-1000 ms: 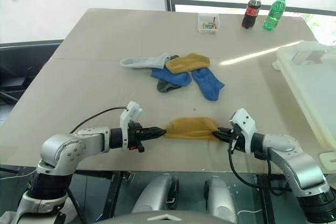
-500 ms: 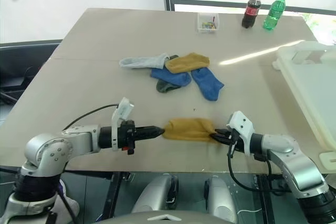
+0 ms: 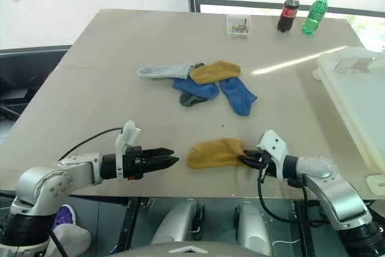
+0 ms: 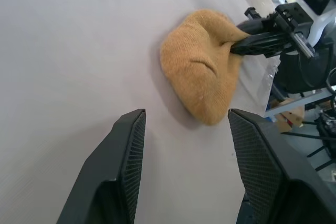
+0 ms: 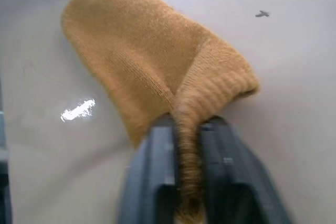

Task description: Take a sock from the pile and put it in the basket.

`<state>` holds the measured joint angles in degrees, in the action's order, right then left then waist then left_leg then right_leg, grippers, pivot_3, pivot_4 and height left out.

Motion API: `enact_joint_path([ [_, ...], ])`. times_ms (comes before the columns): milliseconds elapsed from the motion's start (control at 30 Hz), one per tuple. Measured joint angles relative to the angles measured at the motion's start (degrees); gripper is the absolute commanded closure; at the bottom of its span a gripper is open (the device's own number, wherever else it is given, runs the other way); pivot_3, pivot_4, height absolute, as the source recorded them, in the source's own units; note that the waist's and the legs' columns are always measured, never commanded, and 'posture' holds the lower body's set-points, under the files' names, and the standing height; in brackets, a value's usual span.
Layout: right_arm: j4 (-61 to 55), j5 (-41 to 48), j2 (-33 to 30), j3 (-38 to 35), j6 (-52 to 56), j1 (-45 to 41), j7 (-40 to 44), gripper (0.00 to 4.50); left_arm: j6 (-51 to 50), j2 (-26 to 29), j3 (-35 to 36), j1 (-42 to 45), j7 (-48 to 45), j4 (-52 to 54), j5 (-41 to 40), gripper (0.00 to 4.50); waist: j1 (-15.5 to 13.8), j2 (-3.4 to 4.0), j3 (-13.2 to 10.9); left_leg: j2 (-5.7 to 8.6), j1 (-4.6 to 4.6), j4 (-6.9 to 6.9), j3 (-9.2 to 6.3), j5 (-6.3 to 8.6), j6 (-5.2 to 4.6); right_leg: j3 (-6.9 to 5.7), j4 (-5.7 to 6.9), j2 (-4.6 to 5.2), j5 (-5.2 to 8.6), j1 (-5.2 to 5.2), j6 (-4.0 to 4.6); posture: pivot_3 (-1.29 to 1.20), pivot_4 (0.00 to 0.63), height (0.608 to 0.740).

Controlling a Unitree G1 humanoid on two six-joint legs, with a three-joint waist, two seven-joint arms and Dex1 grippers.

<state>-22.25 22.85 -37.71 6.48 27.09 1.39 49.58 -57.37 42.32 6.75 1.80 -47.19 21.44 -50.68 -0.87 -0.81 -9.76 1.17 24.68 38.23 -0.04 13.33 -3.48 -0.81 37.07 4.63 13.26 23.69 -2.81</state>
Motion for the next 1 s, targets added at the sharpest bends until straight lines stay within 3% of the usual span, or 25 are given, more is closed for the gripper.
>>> enact_joint_path([
  [67,-1.21,-0.44,0.39,-0.26,-1.58,0.38,-0.55,1.56,1.71,-0.25,0.41,0.32,-0.54,-0.11,0.02,1.76,-0.10,0.00,0.00,0.01,0.02,0.00,0.00,0.01,0.02,0.00,-0.02,0.02,0.00,0.00,0.00,0.00,0.150,0.729],
  [233,-4.23,-0.33,1.15,-2.67,-4.97,2.54,-1.46,1.56,5.36,-2.51,1.77,4.96,0.81,-1.99,1.17,1.76,-0.16,0.00,0.00,0.03,0.03,0.00,-0.02,0.00,0.00,-0.03,-0.04,0.01,-0.01,-0.01,-0.01,0.00,0.150,0.729],
  [433,-6.19,-0.46,1.70,-9.14,-8.91,4.01,-4.19,1.56,9.84,-5.49,0.22,16.35,7.17,-9.41,9.79,1.76,-0.31,-0.01,0.00,0.04,0.02,0.02,-0.03,-0.13,-0.22,-0.08,-0.03,-0.08,-0.02,-0.08,-0.03,0.00,0.150,0.729],
  [533,-6.13,-1.26,2.76,-10.71,-10.91,3.54,-6.11,1.56,10.66,-8.44,-1.11,24.01,11.00,-15.56,13.75,1.76,-0.51,-0.01,0.00,0.09,0.03,0.05,-0.03,-0.14,-0.23,-0.10,-0.02,-0.14,-0.12,-0.11,-0.22,0.00,0.150,0.729],
  [667,-4.48,-3.58,4.39,-12.41,-12.49,-1.89,-10.42,1.56,10.03,-17.94,-1.56,37.80,18.28,-29.02,17.37,1.76,-0.75,-0.07,-0.02,0.17,0.04,0.16,0.02,-0.25,-0.09,-0.20,0.06,-0.48,-0.20,-0.12,-0.36,0.00,0.150,0.729],
  [833,-3.61,-6.31,5.39,-12.85,-12.91,-5.47,-14.48,1.56,13.59,-25.53,-2.06,47.08,23.04,-45.37,22.01,1.76,-0.31,-0.11,-0.04,0.20,0.05,0.15,0.02,-0.31,0.00,-0.21,0.24,-0.51,-0.19,-0.07,-0.36,0.00,0.150,0.729],
  [1000,-4.28,-7.05,5.83,-13.04,-12.75,-7.13,-16.53,1.56,17.56,-29.25,0.03,52.77,27.68,-56.37,24.47,1.76,0.29,-0.12,-0.04,0.18,0.02,0.14,0.07,-0.22,-0.15,-0.14,0.26,-0.52,-0.19,-0.05,-0.37,0.00,0.150,0.729],
])
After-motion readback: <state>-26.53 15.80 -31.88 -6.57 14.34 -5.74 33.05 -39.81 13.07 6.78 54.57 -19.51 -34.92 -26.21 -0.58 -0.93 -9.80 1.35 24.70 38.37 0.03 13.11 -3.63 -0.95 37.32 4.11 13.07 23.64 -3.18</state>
